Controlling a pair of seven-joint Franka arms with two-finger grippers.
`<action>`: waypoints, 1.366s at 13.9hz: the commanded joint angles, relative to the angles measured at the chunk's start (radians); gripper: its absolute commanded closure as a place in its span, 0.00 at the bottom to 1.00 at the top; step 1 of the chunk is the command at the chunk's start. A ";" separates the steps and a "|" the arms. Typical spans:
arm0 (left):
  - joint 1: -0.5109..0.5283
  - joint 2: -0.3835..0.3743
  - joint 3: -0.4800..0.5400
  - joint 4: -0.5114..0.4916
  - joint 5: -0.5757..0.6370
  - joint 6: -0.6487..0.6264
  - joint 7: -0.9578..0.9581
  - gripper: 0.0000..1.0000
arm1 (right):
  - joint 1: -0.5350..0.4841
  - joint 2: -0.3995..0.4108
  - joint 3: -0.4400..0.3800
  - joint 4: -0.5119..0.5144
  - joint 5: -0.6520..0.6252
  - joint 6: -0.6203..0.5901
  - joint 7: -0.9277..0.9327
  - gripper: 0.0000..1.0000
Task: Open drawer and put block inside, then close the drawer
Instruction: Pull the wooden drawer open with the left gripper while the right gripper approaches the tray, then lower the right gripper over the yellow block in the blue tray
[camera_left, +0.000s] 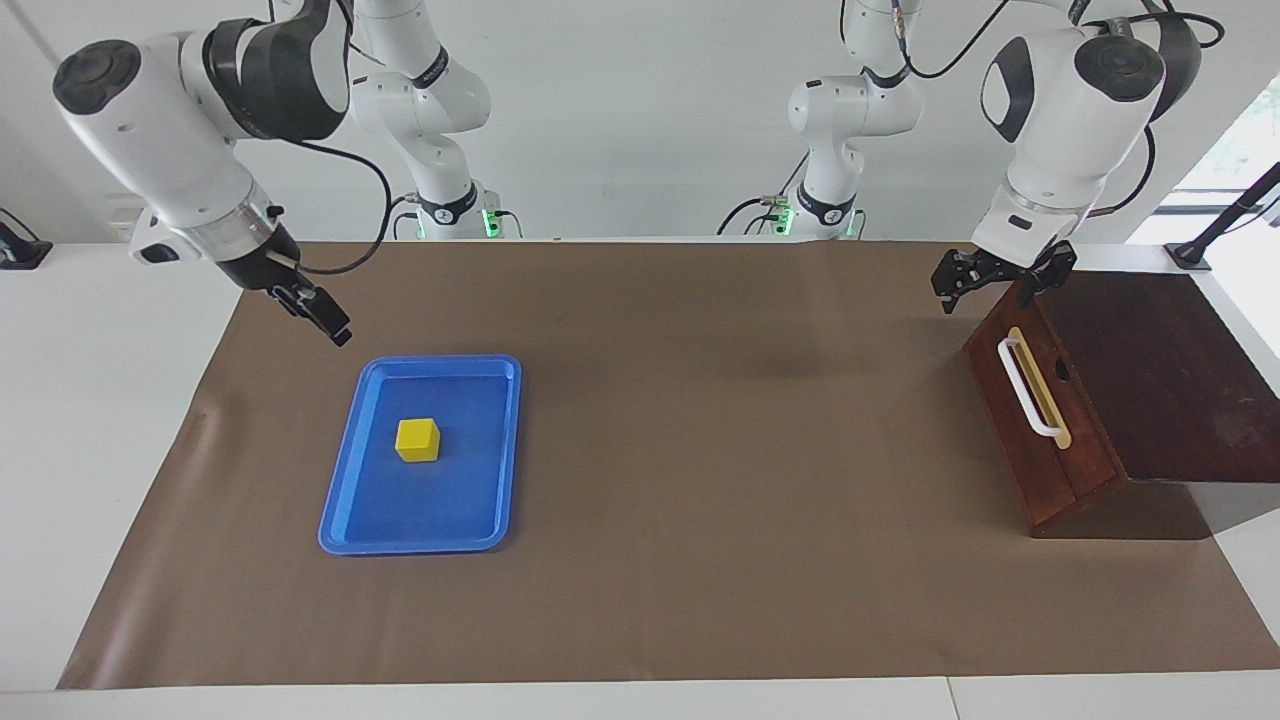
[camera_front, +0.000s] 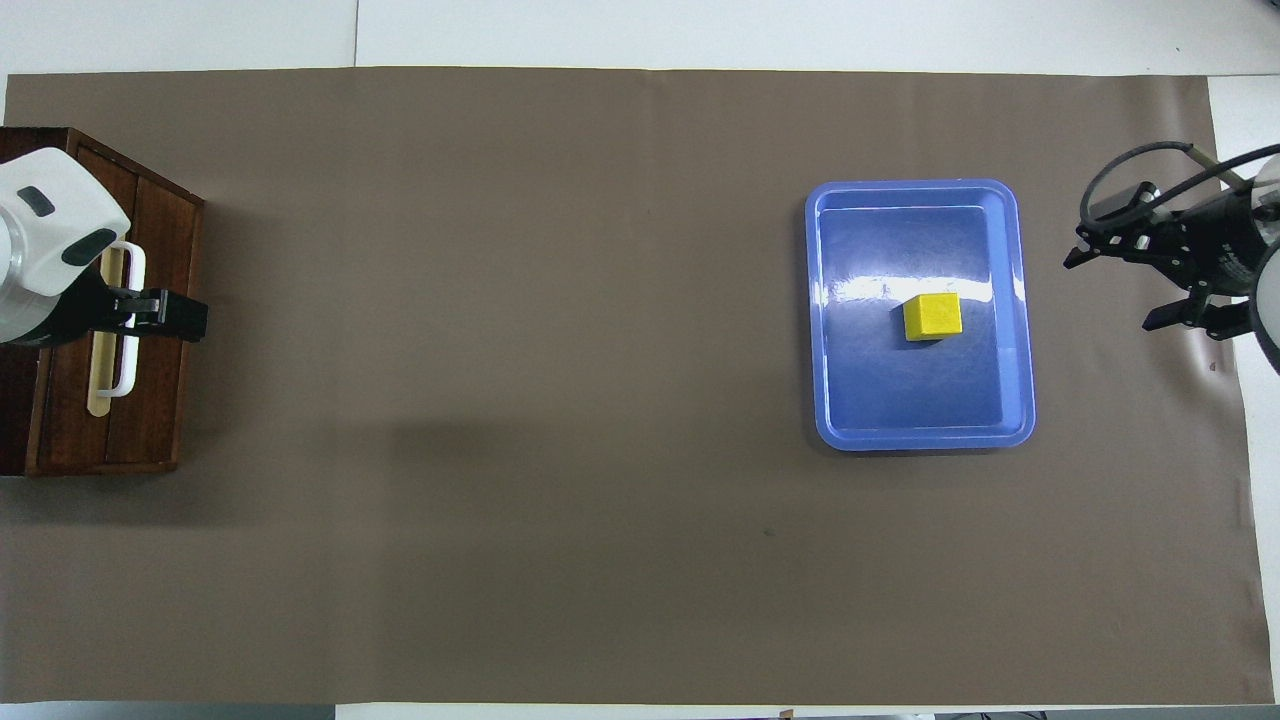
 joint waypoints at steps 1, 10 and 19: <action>-0.016 0.024 0.006 -0.090 0.090 0.132 -0.083 0.00 | -0.011 0.087 0.004 0.061 0.065 0.037 0.205 0.08; 0.031 0.170 0.009 -0.135 0.339 0.376 -0.188 0.00 | -0.047 0.119 0.004 -0.143 0.295 0.197 0.434 0.11; 0.076 0.188 0.009 -0.207 0.345 0.491 -0.199 0.00 | -0.080 0.203 0.005 -0.186 0.399 0.246 0.350 0.08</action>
